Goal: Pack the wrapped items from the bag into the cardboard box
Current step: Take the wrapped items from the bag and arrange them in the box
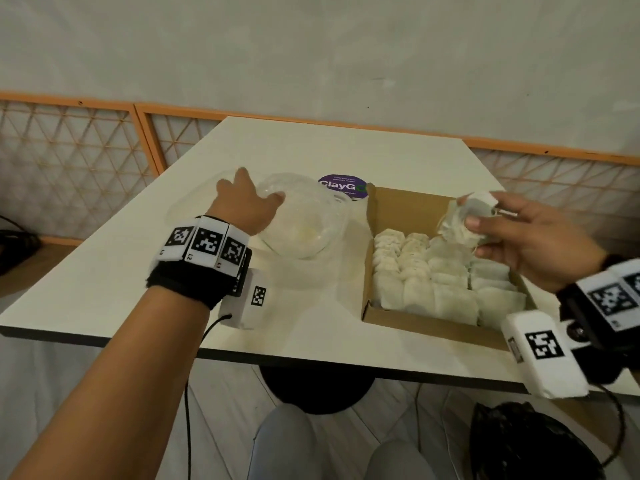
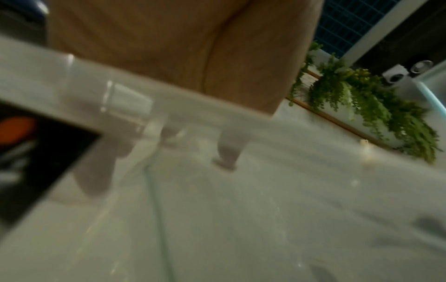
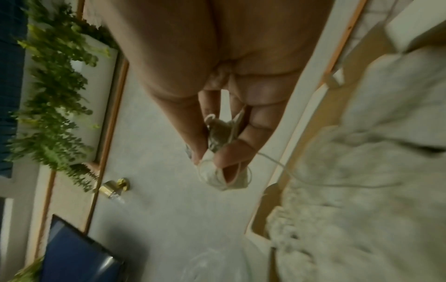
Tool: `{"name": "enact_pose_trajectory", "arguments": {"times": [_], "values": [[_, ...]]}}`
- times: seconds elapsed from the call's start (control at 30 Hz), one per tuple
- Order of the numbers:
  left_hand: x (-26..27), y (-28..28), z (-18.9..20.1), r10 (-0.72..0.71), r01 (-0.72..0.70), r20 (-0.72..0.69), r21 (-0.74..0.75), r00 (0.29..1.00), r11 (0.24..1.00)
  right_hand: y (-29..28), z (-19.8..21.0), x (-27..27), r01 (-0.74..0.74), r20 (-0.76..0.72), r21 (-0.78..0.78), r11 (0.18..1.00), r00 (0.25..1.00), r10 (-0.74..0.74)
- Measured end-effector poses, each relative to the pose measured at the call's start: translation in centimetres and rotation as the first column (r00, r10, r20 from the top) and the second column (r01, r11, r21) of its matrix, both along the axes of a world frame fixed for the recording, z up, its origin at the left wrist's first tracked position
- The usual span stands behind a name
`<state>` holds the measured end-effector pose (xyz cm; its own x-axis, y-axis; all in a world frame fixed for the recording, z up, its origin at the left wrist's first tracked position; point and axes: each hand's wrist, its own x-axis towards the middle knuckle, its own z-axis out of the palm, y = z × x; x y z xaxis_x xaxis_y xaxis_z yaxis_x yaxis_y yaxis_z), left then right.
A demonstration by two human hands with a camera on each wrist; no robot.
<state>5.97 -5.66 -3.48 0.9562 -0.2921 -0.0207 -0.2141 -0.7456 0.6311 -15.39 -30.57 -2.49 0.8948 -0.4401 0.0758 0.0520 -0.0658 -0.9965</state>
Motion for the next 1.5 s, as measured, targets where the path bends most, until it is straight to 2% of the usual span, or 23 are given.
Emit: {"name": "enact_pose_trajectory", "arguments": {"times": [0.07, 0.1, 0.17, 0.23, 0.27, 0.3, 0.37, 0.43, 0.47, 0.53, 0.63, 0.7, 0.77, 0.87, 1.0, 1.17, 1.33, 1.5], "values": [[-1.0, -0.8, 0.8, 0.028, 0.003, 0.172, -0.174, 0.985, 0.985, -0.5, -1.8, -1.5, 0.044, -0.01, 0.075, 0.996, 0.999, -0.044], [-1.7, -1.4, 1.2, 0.037, 0.047, 0.265, -0.305, 0.964, 0.951, -0.7, -2.6, -2.1, 0.062, -0.006, 0.134, 0.989, 0.998, -0.061], [-3.3, -3.0, 2.2, 0.083, 0.181, 0.442, -0.522, 0.893, 0.833, -0.9, -4.0, -3.1, 0.071, 0.026, 0.264, 0.962, 0.996, -0.081], [-5.4, -5.2, 3.4, 0.129, 0.312, 0.58, -0.598, 0.805, 0.738, -0.9, -4.9, -3.9, 0.066, 0.07, 0.381, 0.922, 0.993, -0.1], [-6.7, -6.5, 3.9, 0.118, 0.374, 0.617, -0.606, 0.778, 0.702, -0.8, -5.1, -4.2, 0.074, 0.083, 0.425, 0.902, 0.989, -0.12], [-8.0, -7.7, 4.1, 0.072, 0.425, 0.62, -0.613, 0.781, 0.666, -0.7, -5.2, -4.3, 0.094, 0.089, 0.45, 0.888, 0.985, -0.15], [-10.5, -10.2, 3.8, -0.11, 0.463, 0.512, -0.638, 0.852, 0.615, -0.3, -5.2, -4.3, 0.155, 0.096, 0.43, 0.889, 0.972, -0.215], [-12.5, -12.2, 2.5, -0.342, 0.397, 0.225, -0.684, 0.913, 0.612, 0.3, -4.9, -4.1, 0.173, 0.089, 0.319, 0.932, 0.973, -0.211], [-13.1, -12.8, 1.8, -0.427, 0.345, 0.061, -0.696, 0.902, 0.63, 0.7, -4.6, -4.0, 0.178, 0.073, 0.231, 0.956, 0.977, -0.2], [-14.0, -13.4, 0.5, -0.535, 0.271, -0.183, -0.703, 0.825, 0.658, 1.4, -4.1, -3.7, 0.176, 0.025, -0.02, 0.984, 0.984, -0.176], [-14.5, -13.6, -1.1, -0.639, 0.323, -0.295, -0.67, 0.71, 0.668, 2.4, -3.4, -2.8, 0.121, -0.021, -0.374, 0.919, 0.99, -0.139], [-14.8, -13.5, -1.8, -0.678, 0.277, -0.331, -0.731, 0.656, 0.624, 2.7, -3.2, -2.3, 0.085, -0.05, -0.461, 0.883, 0.991, -0.121], [-14.9, -13.2, -2.1, -0.682, 0.183, -0.349, -0.795, 0.643, 0.579, 2.7, -3.6, -2.2, 0.054, -0.045, -0.389, 0.92, 0.996, -0.078], [-14.5, -12.8, -3.0, -0.688, 0.107, -0.375, -0.829, 0.621, 0.549, 2.4, -4.8, -2.7, 0.026, 0.032, -0.114, 0.993, 0.999, -0.023], [-14.0, -12.6, -4.4, -0.66, 0.035, -0.416, -0.83, 0.626, 0.556, 2.1, -6.4, -3.4, 0.138, 0.115, 0.055, 0.989, 0.983, -0.144], [-13.5, -12.9, -4.7, -0.628, -0.017, -0.428, -0.834, 0.65, 0.551, 1.8, -6.4, -3.2, 0.197, 0.133, 0.062, 0.978, 0.97, -0.204], [-13.8, -12.7, -4.8, -0.682, 0.14, -0.347, -0.823, 0.644, 0.55, 1.8, -6.7, -3.1, 0.188, 0.099, 0.01, 0.982, 0.977, -0.188], [-13.7, -12.7, -5.2, -0.704, 0.158, -0.327, -0.834, 0.63, 0.529, 1.8, -6.8, -3.3, 0.16, 0.097, -0.002, 0.987, 0.983, -0.159]]}}
